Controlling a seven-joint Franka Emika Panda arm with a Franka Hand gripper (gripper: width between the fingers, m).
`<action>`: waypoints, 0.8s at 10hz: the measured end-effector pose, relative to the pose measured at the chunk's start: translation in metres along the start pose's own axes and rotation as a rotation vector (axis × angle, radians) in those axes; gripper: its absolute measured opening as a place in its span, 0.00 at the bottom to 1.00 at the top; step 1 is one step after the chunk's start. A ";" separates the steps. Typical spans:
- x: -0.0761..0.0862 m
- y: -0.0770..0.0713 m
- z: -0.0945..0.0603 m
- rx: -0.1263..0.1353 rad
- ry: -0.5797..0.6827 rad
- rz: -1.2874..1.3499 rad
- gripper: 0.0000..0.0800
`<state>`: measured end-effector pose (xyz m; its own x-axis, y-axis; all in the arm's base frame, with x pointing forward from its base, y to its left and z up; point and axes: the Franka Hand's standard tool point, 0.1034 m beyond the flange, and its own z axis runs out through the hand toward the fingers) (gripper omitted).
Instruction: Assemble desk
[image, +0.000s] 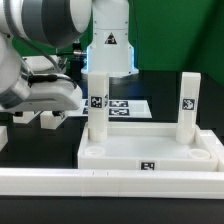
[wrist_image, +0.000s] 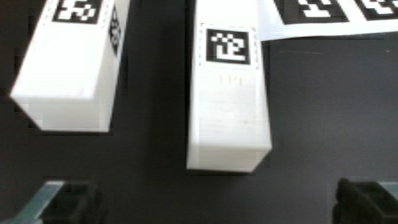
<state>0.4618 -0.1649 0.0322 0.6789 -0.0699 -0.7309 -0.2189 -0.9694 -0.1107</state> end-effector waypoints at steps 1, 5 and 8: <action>-0.001 0.000 0.003 0.003 -0.018 0.001 0.81; -0.011 -0.001 0.026 0.002 -0.189 0.012 0.81; -0.006 0.001 0.041 -0.007 -0.238 0.016 0.81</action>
Offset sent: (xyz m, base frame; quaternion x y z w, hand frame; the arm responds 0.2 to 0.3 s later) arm -0.0121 0.0042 -0.0079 -0.0092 -0.1312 0.0066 0.9913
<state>0.4286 -0.1560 0.0084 0.4905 -0.0290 -0.8710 -0.2228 -0.9704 -0.0932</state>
